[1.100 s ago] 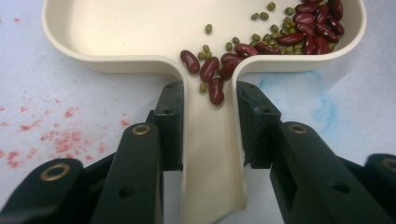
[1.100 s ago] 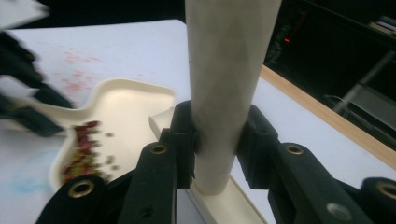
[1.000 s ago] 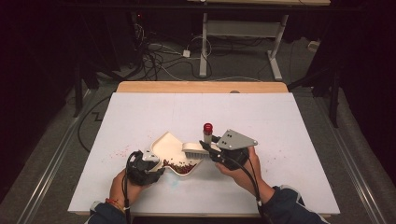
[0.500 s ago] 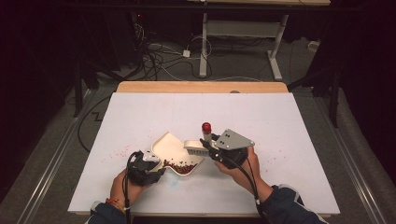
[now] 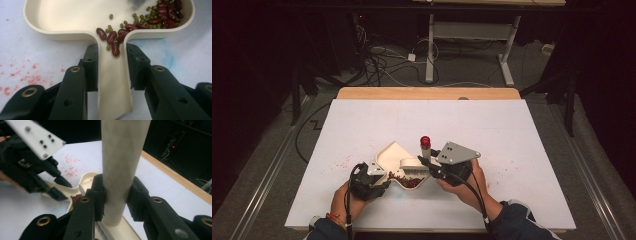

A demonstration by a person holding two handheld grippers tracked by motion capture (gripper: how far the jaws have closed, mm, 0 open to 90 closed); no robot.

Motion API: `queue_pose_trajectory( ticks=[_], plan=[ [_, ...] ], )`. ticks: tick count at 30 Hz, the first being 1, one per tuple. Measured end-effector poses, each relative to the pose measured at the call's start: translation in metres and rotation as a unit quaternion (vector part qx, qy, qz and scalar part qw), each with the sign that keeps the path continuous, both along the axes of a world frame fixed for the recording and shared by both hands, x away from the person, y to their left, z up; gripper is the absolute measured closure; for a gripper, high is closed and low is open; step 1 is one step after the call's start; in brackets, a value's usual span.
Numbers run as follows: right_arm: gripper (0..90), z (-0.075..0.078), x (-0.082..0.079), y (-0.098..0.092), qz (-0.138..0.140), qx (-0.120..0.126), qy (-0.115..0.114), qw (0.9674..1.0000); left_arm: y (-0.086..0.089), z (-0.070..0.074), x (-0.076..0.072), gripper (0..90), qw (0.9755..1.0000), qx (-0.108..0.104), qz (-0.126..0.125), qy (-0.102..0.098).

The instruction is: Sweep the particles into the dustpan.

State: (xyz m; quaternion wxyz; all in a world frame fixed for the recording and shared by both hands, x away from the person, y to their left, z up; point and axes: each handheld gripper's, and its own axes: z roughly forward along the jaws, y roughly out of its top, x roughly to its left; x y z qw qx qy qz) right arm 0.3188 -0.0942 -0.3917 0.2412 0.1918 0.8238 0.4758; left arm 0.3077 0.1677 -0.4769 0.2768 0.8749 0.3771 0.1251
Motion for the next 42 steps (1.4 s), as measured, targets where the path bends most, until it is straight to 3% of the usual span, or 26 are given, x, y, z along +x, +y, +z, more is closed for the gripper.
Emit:
queue_pose_trajectory(
  ticks=[10,15,19,25,34,42],
  plan=[
    [70.4,0.000,0.006,0.007,-0.015,-0.005,-0.023,0.9996,-0.019,0.001,-0.009,63.6,0.9989,-0.004,-0.047,0.002],
    [70.4,-0.005,0.005,0.011,0.001,-0.013,-0.011,0.9999,-0.022,0.000,-0.010,63.6,0.9985,-0.009,-0.053,0.004],
    [70.4,-0.006,0.004,0.013,0.041,-0.014,0.015,0.9990,-0.021,0.000,-0.009,63.6,0.9984,-0.011,-0.056,0.007],
    [70.4,-0.005,-0.001,0.009,0.068,-0.021,0.030,0.9970,-0.020,-0.001,-0.008,63.5,0.9982,-0.008,-0.060,0.004],
    [70.5,0.000,-0.007,-0.004,0.067,-0.023,0.052,0.9961,-0.019,-0.001,-0.007,63.6,0.9980,-0.007,-0.063,0.006],
    [70.4,0.006,-0.009,-0.008,0.052,-0.022,0.055,0.9969,-0.015,0.000,-0.004,63.6,0.9980,-0.008,-0.062,0.006]
  ],
)
